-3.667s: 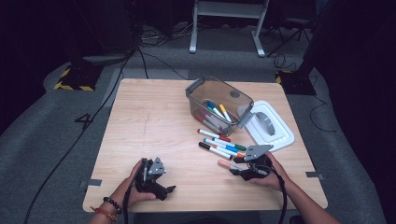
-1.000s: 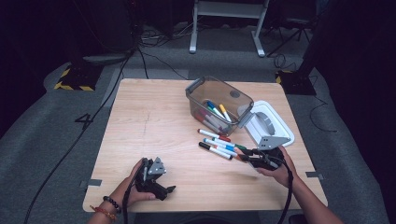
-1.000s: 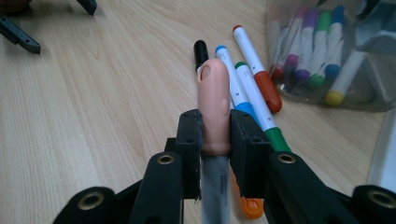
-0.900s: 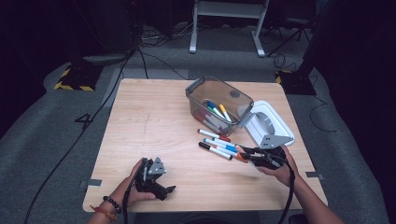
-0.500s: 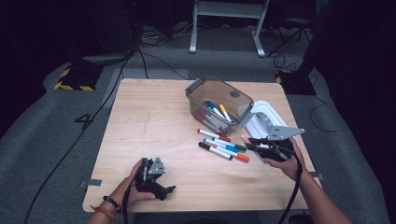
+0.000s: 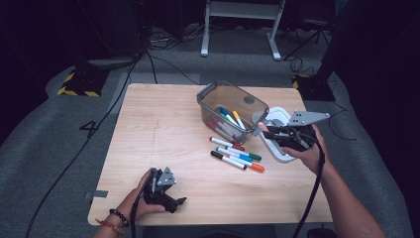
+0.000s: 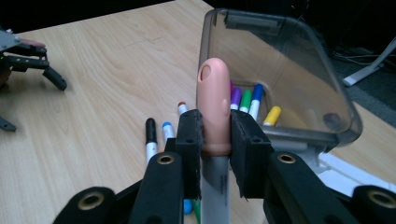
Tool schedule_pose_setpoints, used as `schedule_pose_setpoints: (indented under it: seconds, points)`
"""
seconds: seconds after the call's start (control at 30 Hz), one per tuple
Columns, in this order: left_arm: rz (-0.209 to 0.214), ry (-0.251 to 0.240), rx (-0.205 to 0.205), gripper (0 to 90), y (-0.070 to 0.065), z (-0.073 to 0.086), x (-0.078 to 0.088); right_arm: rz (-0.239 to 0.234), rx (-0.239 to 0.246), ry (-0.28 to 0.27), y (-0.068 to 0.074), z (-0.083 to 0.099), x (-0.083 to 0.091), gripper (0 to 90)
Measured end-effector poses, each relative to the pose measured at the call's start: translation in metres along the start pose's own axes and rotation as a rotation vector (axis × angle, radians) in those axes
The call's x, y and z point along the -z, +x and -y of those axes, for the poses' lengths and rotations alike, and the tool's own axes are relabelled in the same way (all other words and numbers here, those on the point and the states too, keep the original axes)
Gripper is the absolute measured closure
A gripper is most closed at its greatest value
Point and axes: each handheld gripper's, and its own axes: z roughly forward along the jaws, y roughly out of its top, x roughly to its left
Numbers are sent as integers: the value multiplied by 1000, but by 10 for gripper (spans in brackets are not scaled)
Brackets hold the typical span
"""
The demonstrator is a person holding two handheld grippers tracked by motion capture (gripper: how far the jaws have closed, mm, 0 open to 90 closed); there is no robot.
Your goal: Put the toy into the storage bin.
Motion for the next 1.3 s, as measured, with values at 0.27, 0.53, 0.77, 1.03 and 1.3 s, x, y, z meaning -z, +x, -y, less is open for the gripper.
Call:
schedule_pose_setpoints:
  seconds: [0.27, 0.53, 0.77, 1.03, 1.3]
  points:
    - [-2, 0, 1, 3, 0, 0, 0, 11, 23, 6, -9, -30, -9, 746]
    - [-3, 0, 1, 3, 0, 0, 0, 14, 25, 40, -18, -58, -37, 747]
    - [-3, -1, 1, 3, 0, 0, 0, 18, 16, 50, -27, -77, -59, 747]
    - [-3, -1, 1, 4, 0, 0, 0, 24, 3, 80, -36, -91, -88, 747]
    - [-2, -1, 1, 3, 0, 0, 0, 30, -11, 132, -43, -97, -119, 746]
